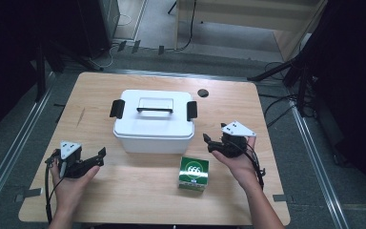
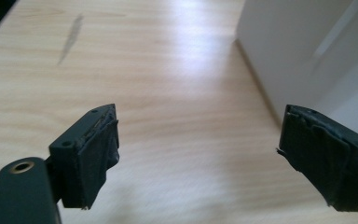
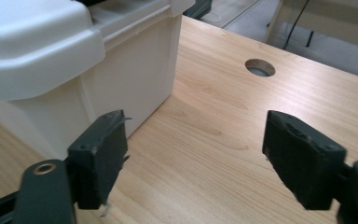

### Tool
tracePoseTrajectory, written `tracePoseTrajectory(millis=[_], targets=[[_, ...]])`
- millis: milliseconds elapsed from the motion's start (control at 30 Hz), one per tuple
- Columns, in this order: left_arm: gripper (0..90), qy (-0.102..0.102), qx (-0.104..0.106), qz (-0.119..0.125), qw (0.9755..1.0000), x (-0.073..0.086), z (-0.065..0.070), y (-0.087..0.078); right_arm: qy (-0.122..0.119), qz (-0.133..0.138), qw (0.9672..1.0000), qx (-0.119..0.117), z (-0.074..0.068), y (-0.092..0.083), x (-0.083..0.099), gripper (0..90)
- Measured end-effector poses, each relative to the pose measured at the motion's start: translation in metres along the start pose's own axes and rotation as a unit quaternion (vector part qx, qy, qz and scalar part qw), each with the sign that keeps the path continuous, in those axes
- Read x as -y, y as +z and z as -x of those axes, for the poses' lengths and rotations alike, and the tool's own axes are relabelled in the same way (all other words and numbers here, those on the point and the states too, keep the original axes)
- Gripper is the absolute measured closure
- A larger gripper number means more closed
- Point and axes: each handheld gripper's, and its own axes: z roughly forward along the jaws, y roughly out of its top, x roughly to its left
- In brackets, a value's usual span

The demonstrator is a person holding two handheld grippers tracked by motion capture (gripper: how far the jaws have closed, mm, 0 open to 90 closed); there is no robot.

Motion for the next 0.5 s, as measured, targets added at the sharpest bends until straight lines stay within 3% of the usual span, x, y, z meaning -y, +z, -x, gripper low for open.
tracePoseTrajectory(millis=[100, 233, 500], targets=[[3.3, 0.010, -0.007, -0.009, 0.9999, 0.009, -0.005, 0.000, -0.003, -0.002, 0.9999, -0.011, 0.003, -0.004, -0.001, 15.9], [0.0, 0.012, -0.001, -0.002, 0.9999, 0.015, -0.013, -0.001, -0.042, -0.022, 0.9983, -0.034, 0.007, -0.011, -0.008, 8.8], [0.0, 0.003, 0.016, 0.023, 0.9996, 0.020, -0.019, -0.002, -0.075, -0.032, 0.9950, -0.058, 0.013, -0.020, -0.034, 11.7]])
